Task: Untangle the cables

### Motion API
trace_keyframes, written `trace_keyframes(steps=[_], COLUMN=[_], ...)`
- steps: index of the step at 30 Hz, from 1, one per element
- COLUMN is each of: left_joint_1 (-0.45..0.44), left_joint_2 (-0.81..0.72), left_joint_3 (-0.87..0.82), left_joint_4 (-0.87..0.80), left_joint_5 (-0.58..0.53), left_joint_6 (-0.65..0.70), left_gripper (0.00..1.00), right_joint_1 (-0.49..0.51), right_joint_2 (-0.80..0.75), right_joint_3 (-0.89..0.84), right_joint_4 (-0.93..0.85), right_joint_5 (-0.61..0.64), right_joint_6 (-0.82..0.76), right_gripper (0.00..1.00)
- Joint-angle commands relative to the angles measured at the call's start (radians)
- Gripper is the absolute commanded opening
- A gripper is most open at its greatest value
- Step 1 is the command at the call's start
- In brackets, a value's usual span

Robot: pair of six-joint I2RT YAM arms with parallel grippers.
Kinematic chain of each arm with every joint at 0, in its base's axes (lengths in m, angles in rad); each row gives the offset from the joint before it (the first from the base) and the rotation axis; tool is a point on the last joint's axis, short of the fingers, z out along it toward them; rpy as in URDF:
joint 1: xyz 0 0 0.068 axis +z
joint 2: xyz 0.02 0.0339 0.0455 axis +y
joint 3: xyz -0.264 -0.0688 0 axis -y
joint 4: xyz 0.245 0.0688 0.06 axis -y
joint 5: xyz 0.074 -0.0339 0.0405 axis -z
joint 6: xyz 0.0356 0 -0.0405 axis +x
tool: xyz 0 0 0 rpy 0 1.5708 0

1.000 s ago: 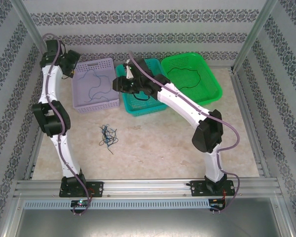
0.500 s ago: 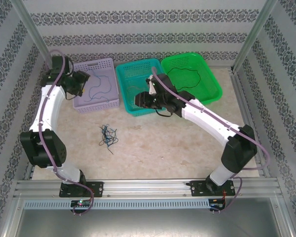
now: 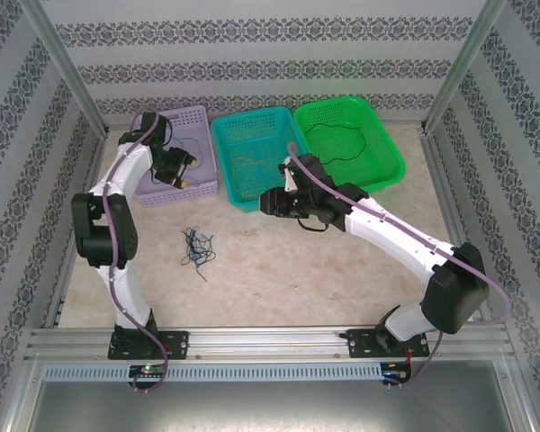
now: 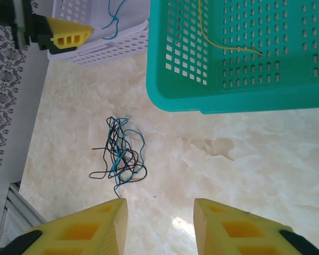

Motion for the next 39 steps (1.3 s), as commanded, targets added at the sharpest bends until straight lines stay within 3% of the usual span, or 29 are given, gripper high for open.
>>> trace_keyframes(steps=[1,12,19,27,39], left_joint_1=[-0.004,-0.005,-0.005,-0.004,0.013], left_joint_2=[0.013,0.106,0.131,0.139,0.235], left_joint_3=[0.049,0.094,0.102,0.105,0.224], left_joint_4=[-0.1,-0.078,-0.081,-0.042,0.008], left_joint_5=[-0.064,-0.062,-0.063,-0.075,-0.082], left_joint_6=[-0.028,-0.044,-0.043,-0.082,-0.12], left_gripper=[0.5,0.35,0.33,0.07,0.04], right_joint_1=[0.012,0.014,0.013,0.015,0.014], right_joint_2=[-0.024,-0.006,-0.005,0.009,0.015], right_joint_3=[-0.017,-0.024,-0.029,-0.021,-0.021], right_joint_4=[0.002,0.01,0.01,0.015,0.007], right_joint_5=[0.027,0.032,0.038,0.033,0.032], right_joint_6=[0.002,0.014,0.017,0.017,0.015], right_gripper=[0.38,0.38,0.38,0.37,0.37])
